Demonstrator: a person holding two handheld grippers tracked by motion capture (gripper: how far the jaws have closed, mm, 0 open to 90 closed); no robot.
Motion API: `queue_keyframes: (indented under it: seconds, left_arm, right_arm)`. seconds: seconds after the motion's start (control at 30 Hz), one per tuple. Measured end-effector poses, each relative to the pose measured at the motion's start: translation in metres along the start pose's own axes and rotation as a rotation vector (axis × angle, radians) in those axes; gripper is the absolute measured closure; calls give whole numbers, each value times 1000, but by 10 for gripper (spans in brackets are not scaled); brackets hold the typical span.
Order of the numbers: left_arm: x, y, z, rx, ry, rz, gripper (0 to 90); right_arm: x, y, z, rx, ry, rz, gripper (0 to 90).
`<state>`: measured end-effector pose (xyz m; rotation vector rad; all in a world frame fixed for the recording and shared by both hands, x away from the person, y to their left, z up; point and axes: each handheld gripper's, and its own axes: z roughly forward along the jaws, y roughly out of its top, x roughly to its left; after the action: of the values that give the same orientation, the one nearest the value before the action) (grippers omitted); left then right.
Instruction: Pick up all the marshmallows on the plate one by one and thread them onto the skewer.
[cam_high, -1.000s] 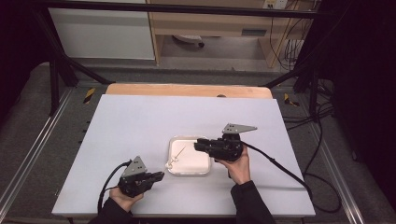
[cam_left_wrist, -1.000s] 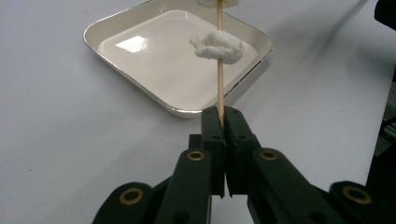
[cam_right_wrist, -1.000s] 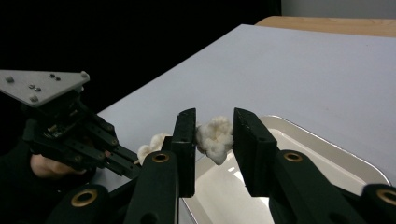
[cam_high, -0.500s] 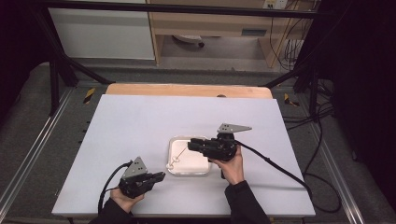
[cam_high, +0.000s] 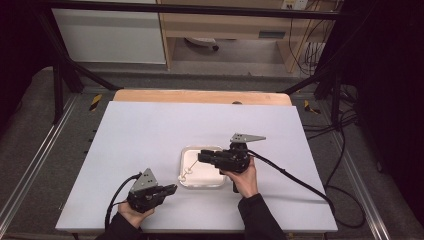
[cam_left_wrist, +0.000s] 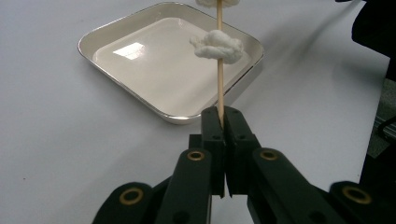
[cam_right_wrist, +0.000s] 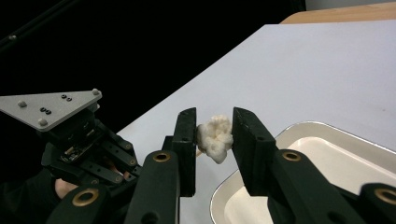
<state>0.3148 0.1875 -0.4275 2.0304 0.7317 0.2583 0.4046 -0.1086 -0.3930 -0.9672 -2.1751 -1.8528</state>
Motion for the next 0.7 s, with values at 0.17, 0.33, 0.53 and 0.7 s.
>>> queue_keyframes:
  seconds: [0.17, 0.33, 0.53, 0.7]
  left_arm:
    - [-1, 0, 0, -7, -2, 4, 880]
    - [-1, 0, 0, -7, -3, 5, 881]
    - [-1, -1, 1, -9, -5, 6, 881]
    - [-2, -2, 2, -8, -3, 8, 882]
  right_arm:
    - [1, -1, 1, -1, 18, 25, 730]
    - [2, -3, 2, 6, 23, 32, 748]
    - [3, -6, 4, 6, 30, 34, 762]
    - [5, -8, 4, 3, 34, 23, 769]
